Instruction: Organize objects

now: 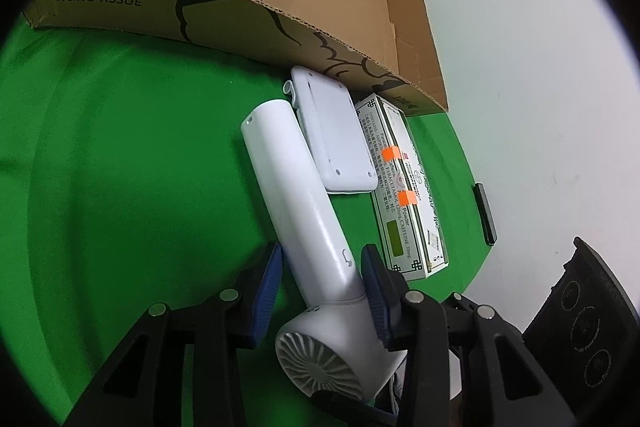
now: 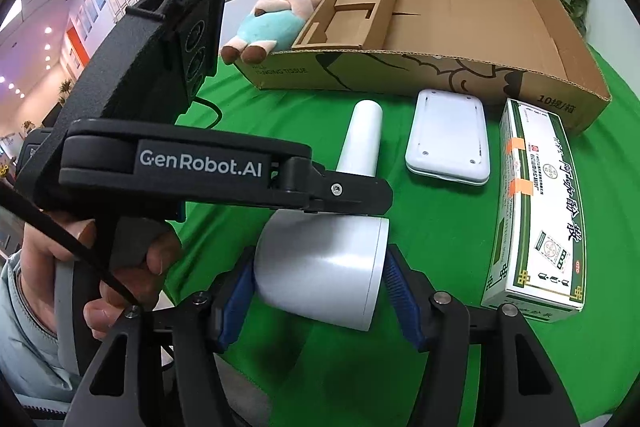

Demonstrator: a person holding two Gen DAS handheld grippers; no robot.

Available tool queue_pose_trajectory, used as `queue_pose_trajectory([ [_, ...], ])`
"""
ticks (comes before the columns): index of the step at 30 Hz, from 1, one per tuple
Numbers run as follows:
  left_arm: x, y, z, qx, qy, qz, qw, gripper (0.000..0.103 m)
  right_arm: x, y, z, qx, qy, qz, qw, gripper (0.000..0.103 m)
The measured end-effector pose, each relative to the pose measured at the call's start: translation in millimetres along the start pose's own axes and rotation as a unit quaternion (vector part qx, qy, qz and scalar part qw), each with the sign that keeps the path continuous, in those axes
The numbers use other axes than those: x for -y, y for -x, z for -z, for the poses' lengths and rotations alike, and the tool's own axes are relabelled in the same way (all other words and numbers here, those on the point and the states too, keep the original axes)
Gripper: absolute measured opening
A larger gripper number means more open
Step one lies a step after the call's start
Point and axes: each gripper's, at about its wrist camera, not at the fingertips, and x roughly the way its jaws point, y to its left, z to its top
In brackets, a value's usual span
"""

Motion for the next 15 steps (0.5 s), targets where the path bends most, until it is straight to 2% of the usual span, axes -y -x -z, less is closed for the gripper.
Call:
queue_pose_trajectory([
  [15, 37, 33, -18, 0.038, -0.036, -0.017, 0.9985, 0.037, -7, 31, -18, 0.056, 0.0, -0.008, 0.998, 0.059],
])
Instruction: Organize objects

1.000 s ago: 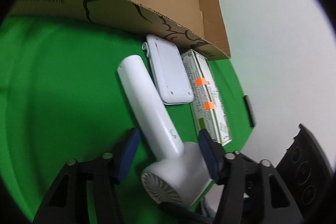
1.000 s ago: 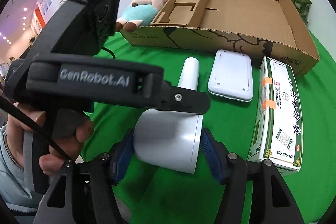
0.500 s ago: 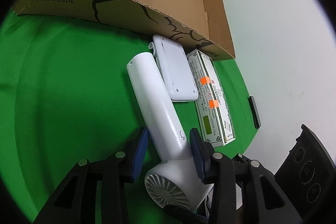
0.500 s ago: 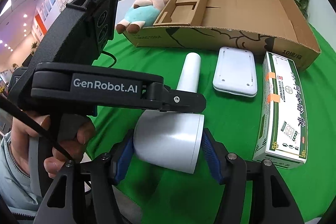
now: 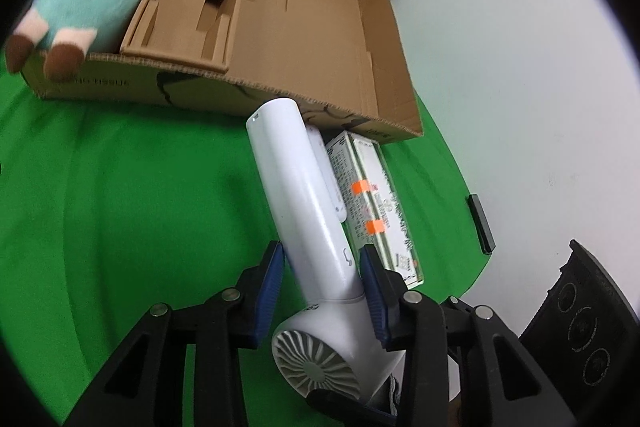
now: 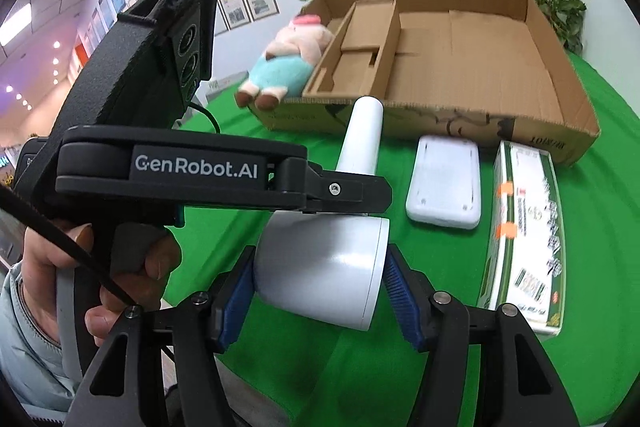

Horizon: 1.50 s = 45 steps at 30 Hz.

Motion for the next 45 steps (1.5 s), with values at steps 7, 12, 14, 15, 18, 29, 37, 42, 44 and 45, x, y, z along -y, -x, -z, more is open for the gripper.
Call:
queue_pose_trajectory([
  [7, 36, 10, -14, 0.025, -0.032, -0.004, 0.9992, 0.036, 3, 28, -13, 0.042, 0.001, 0.006, 0.999, 0.059],
  [12, 55, 20, -16, 0.04, -0.046, -0.005, 0.9981, 0.036, 6, 46, -19, 0.065, 0.003, 0.008, 0.998, 0.059],
  [14, 65, 27, -17, 0.049, -0.053, -0.007, 0.9974, 0.035, 7, 53, -23, 0.073, 0.004, 0.007, 0.997, 0.059],
  [15, 68, 30, -17, 0.053, -0.054, -0.007, 0.9971, 0.034, 7, 55, -24, 0.076, 0.005, 0.005, 0.997, 0.059],
  [18, 76, 39, -18, 0.066, -0.062, -0.008, 0.9959, 0.032, 5, 60, -25, 0.08, 0.007, 0.001, 0.997, 0.059],
  [29, 92, 55, -14, 0.085, -0.091, -0.002, 0.9922, 0.032, -11, 81, -29, 0.107, 0.018, 0.017, 0.994, 0.059],
  [37, 93, 54, -33, 0.091, -0.107, 0.018, 0.99, 0.032, -16, 86, -46, 0.117, 0.022, 0.041, 0.992, 0.058],
  [42, 93, 58, -52, 0.094, -0.113, 0.021, 0.9889, 0.032, -16, 82, -67, 0.121, 0.025, 0.046, 0.991, 0.058],
  [44, 92, 59, -61, 0.095, -0.113, 0.024, 0.9888, 0.032, -14, 79, -78, 0.123, 0.026, 0.047, 0.991, 0.059],
  [45, 91, 60, -66, 0.095, -0.113, 0.024, 0.9887, 0.032, -13, 78, -82, 0.124, 0.027, 0.047, 0.991, 0.059],
])
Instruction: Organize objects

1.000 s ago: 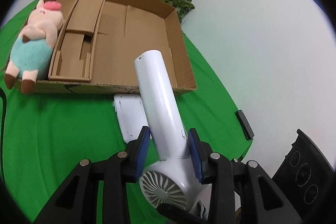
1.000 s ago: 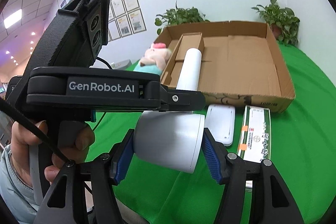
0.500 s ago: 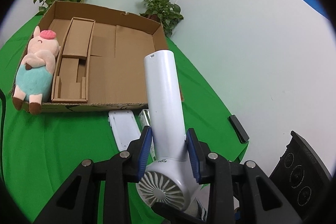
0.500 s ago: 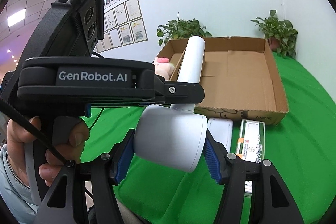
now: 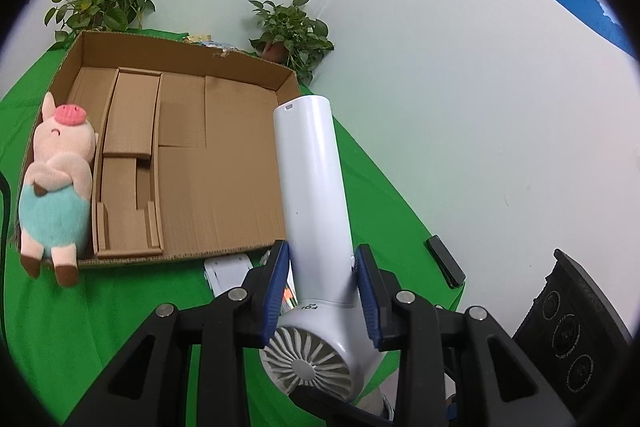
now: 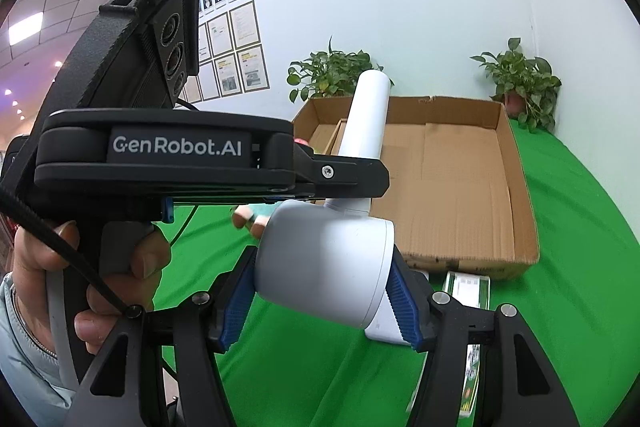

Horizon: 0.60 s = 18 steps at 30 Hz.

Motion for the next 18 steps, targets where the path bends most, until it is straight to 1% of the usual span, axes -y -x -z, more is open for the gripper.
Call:
queue_pose_trajectory([
  [11, -10, -11, -49, 0.011, -0.007, -0.005, 0.9999, 0.032, 13, -30, -50, 0.011, 0.008, -0.005, 1.0, 0.059],
  [18, -18, -25, -71, 0.007, -0.007, -0.007, 0.9999, 0.032, 27, -52, -74, 0.009, 0.003, -0.007, 1.0, 0.059],
])
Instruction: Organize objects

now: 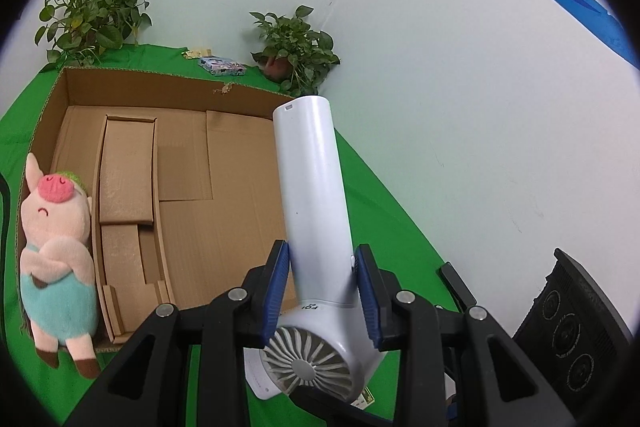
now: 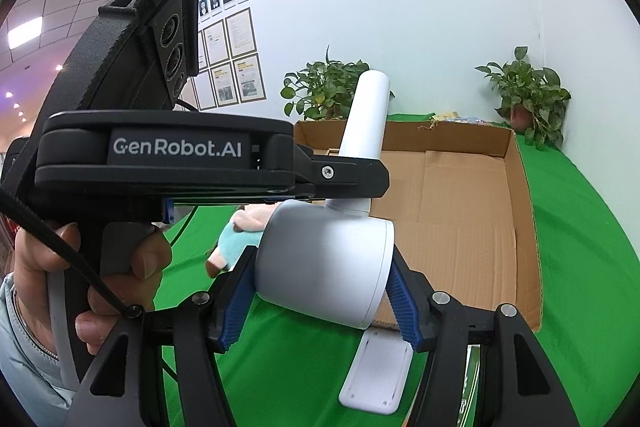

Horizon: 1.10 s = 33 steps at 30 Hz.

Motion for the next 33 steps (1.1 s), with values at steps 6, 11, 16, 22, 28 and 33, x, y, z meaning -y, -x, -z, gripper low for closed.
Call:
queue_pose_trajectory([
  [6, -11, -12, -12, -0.004, 0.004, -0.002, 1.0, 0.032, 11, -19, -13, -0.004, -0.004, -0.002, 1.0, 0.059],
  [11, -19, -24, -21, -0.012, 0.001, -0.011, 0.9999, 0.032, 27, -42, -21, -0.012, -0.02, -0.009, 1.0, 0.059],
  [16, -36, -46, -28, -0.031, 0.006, -0.02, 0.9993, 0.032, 47, -72, -22, -0.03, -0.043, -0.014, 0.999, 0.058],
  [22, -56, -63, -39, -0.043, 0.019, -0.025, 0.9986, 0.032, 70, -108, -30, -0.05, -0.059, -0.025, 0.997, 0.058],
  [28, -83, -79, -48, -0.056, 0.035, -0.037, 0.9971, 0.032, 85, -151, -38, -0.072, -0.064, -0.045, 0.994, 0.058],
  [33, -112, -106, -39, -0.089, 0.065, -0.048, 0.9927, 0.032, 97, -190, -20, -0.107, -0.081, -0.058, 0.989, 0.058],
])
